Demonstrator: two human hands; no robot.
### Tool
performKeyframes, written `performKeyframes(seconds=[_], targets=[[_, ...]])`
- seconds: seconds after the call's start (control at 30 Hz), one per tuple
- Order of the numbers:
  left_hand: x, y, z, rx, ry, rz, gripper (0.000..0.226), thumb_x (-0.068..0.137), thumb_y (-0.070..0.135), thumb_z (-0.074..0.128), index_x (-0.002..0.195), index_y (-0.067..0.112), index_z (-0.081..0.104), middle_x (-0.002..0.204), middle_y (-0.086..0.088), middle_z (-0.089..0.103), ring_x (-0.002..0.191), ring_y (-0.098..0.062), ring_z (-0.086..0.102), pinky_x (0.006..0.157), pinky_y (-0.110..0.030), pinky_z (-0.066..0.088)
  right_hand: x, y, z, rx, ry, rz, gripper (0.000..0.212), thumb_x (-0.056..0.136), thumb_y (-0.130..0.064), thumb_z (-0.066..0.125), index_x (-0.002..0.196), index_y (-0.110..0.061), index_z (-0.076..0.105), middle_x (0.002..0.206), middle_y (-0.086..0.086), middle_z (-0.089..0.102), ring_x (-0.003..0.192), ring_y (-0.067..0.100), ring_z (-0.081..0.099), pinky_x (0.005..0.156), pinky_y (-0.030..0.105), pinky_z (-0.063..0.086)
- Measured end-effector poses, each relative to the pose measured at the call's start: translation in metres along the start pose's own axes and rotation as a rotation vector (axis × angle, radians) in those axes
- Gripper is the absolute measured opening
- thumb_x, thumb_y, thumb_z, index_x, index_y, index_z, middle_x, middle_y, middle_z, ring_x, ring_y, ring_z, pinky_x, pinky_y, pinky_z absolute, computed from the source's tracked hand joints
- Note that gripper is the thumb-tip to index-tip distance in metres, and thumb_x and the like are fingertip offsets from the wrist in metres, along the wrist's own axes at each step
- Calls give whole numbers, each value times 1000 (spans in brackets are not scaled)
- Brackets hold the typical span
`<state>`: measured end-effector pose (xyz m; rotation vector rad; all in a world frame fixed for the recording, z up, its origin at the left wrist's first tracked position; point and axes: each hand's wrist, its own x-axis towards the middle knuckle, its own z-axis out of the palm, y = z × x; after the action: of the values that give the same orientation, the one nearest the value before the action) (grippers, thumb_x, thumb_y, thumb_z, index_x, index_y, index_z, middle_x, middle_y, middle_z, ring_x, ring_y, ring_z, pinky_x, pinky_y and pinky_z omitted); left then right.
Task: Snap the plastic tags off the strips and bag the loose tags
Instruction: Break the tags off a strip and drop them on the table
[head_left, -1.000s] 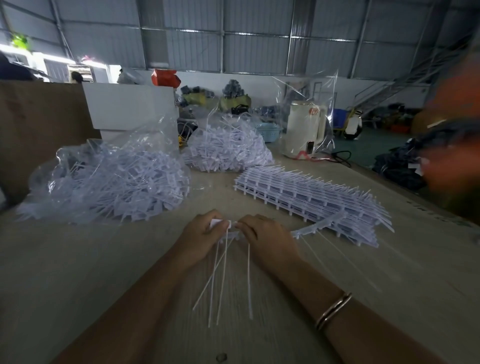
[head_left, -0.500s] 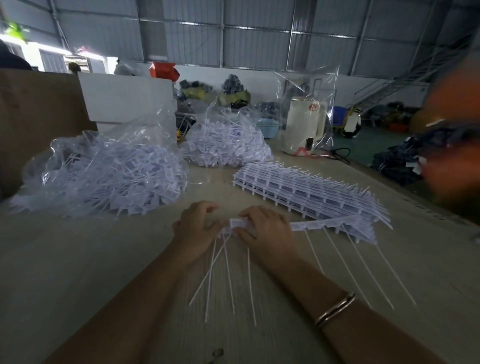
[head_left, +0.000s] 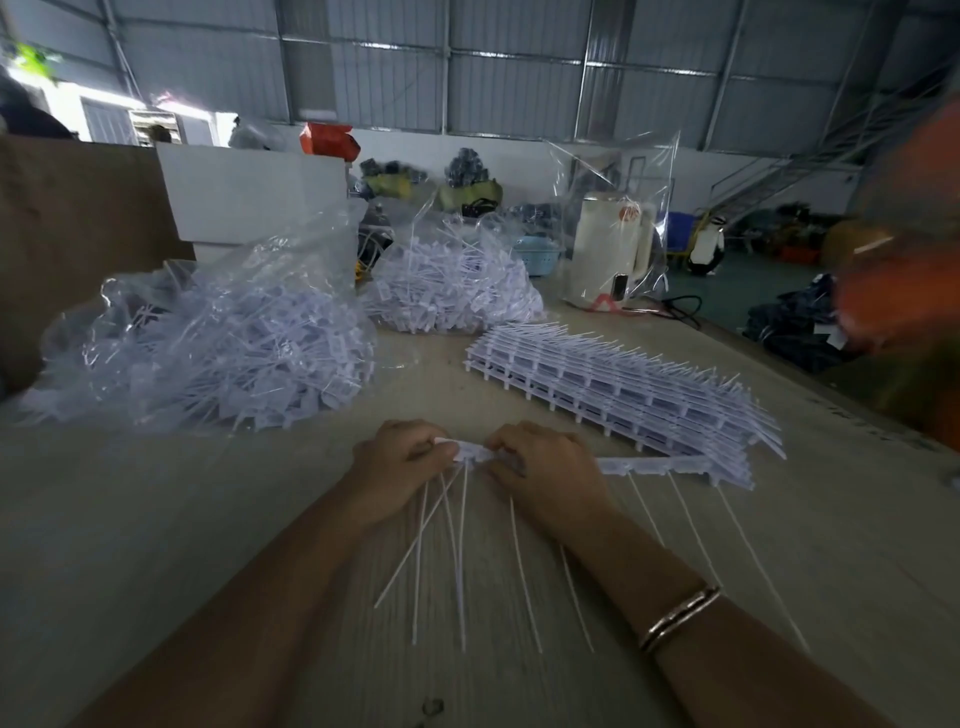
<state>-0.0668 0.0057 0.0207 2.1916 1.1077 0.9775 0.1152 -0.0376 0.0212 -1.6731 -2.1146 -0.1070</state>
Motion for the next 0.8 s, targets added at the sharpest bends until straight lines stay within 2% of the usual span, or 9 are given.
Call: performKeyframes(seconds=[0.1, 0.2, 0.27, 0.33, 0.4, 0.5, 0.57, 0.63, 0.8], targets=[[-2, -1, -4, -24, 49, -8, 13, 91, 7, 57, 84, 1, 66, 82, -17, 65, 84, -31, 60, 79, -39, 45, 3, 3, 2, 120, 10, 59, 25, 97, -34, 41, 106, -23, 62, 102, -1, 65, 89, 17, 59, 81, 31, 44], [-5, 0, -10, -161, 101, -87, 16, 93, 8, 53, 84, -1, 63, 81, -22, 65, 68, -17, 64, 60, -19, 47, 1, 15, -3, 251, 88, 219, 24, 97, -37, 43, 105, -24, 63, 95, -2, 65, 81, 15, 59, 77, 35, 50], [-5, 1, -9, -186, 131, -151, 14, 92, 12, 56, 82, 8, 64, 83, -14, 66, 69, -8, 64, 59, -11, 46, -1, 20, -4, 217, 105, 220, 22, 93, -41, 49, 104, -27, 62, 95, -6, 63, 79, 8, 56, 74, 27, 48], [0, -5, -3, 37, 135, -209, 4, 89, 23, 59, 87, 23, 63, 100, -1, 65, 97, -15, 59, 85, -28, 47, -3, 16, -4, 183, 141, 149, 21, 90, -42, 54, 102, -26, 61, 97, -6, 61, 82, 8, 54, 76, 27, 46], [0, -5, 0, 198, 124, -241, 18, 86, 41, 53, 99, 31, 61, 116, 6, 57, 117, -19, 45, 103, -40, 32, -3, 7, -2, 143, 147, 71, 25, 89, -42, 56, 106, -25, 59, 102, -5, 61, 90, 11, 55, 83, 32, 45], [-1, -3, 0, 10, 129, -128, 36, 72, 60, 35, 89, 39, 59, 111, 8, 58, 118, -22, 46, 105, -47, 30, 0, -8, 2, 127, 160, 14, 28, 88, -43, 55, 109, -25, 55, 104, -5, 61, 94, 12, 55, 86, 32, 40], [-4, -3, 3, 2, 66, -78, 24, 75, 62, 42, 80, 45, 58, 102, 19, 58, 117, -18, 45, 105, -46, 30, 1, -17, 4, 128, 180, -33, 28, 88, -45, 55, 107, -24, 54, 100, -6, 61, 92, 12, 55, 85, 32, 40], [-2, -4, 4, 46, 28, -47, 11, 85, 47, 55, 79, 41, 62, 99, 20, 60, 116, -18, 46, 104, -44, 32, 0, -19, 3, 168, 169, -70, 29, 87, -44, 56, 108, -24, 55, 100, -6, 62, 92, 12, 56, 86, 34, 41], [1, -4, -1, -4, 46, -69, 15, 92, 23, 55, 83, 20, 66, 94, 6, 64, 107, -22, 52, 99, -45, 37, -3, 5, -8, 163, 8, 1, 31, 86, -36, 58, 115, -26, 53, 108, -7, 61, 97, 11, 55, 91, 36, 43]])
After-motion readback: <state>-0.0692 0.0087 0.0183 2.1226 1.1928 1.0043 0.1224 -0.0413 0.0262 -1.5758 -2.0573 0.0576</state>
